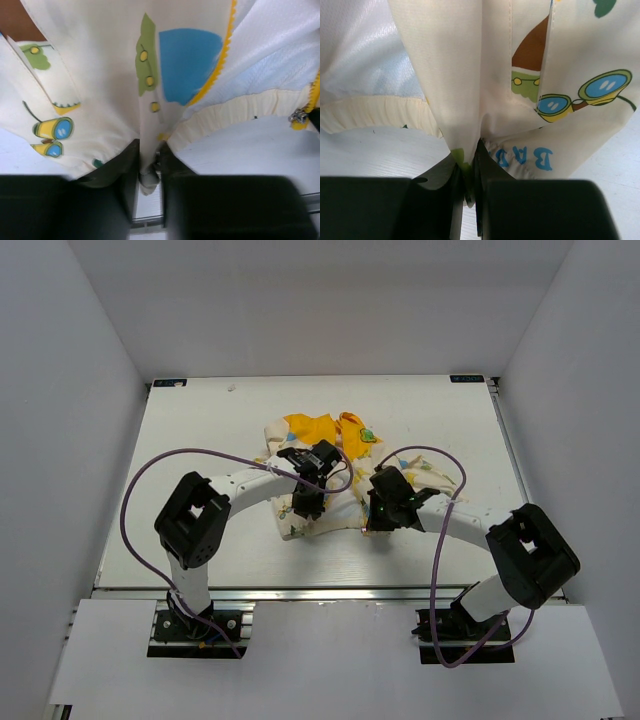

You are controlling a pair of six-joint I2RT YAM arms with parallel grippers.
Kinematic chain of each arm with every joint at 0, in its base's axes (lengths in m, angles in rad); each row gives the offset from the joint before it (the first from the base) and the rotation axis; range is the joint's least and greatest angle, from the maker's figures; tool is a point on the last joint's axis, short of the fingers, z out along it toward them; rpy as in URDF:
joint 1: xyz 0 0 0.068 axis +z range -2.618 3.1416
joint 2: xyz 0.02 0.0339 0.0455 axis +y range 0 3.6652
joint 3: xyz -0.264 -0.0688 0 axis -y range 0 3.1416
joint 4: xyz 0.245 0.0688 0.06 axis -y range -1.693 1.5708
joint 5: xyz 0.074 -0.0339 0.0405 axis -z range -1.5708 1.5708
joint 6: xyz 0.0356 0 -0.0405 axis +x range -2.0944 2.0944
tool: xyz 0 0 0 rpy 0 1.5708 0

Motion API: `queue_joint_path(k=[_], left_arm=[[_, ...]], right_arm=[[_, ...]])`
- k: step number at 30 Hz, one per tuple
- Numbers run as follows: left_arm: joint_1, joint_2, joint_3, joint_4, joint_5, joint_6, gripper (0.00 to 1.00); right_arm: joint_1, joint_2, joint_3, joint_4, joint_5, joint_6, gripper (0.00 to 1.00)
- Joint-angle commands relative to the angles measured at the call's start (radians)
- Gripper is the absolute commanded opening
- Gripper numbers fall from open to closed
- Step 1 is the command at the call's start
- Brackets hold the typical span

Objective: Zip up the jacket

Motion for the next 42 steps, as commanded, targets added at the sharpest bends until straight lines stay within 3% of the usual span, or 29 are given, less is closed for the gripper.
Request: queue_joint_path(k=[1, 4, 6, 7, 14, 22, 28, 31, 42], left_arm=[[0.006, -0.044, -0.016, 0.003, -0.002, 0.01, 0.27], [0.006, -0.036, -0.016, 0.021, 0.018, 0.013, 0.24], [0.006, -0.033, -0.011, 0.03, 0.03, 0.019, 0.03], [0.006, -0.033, -0.008, 0.033, 0.044, 0.024, 0.0], [0.006, -0.116, -0.013, 0.101, 0.107, 0.051, 0.0], [0.004, -0.312, -0.08, 0.266, 0.225, 0.057, 0.0], [0.006, -0.417, -0.171, 0.41, 0.274, 0.05, 0.0], [0.007, -0.446, -0.194, 0.438, 0.244, 0.042, 0.0], [0.007, -0.356, -0.107, 0.379, 0.069, 0.037, 0.0]], right_arm=[[-0.016, 0.03, -0.057, -0.082, 0.057, -0.033, 0.0], [-0.018, 0.013, -0.062, -0.06, 0.035, -0.048, 0.0], [-0.016, -0.005, -0.056, -0.053, 0.023, -0.067, 0.0], [-0.018, -0.016, -0.056, -0.047, 0.002, -0.075, 0.0], [-0.018, -0.193, -0.031, 0.036, -0.149, -0.186, 0.0], [-0.018, -0.279, -0.013, 0.11, -0.291, -0.243, 0.0], [-0.021, -0.365, -0.079, 0.332, -0.42, -0.22, 0.0], [-0.021, -0.408, -0.08, 0.42, -0.45, -0.233, 0.0], [-0.024, -0.502, -0.059, 0.441, -0.454, -0.249, 0.0]])
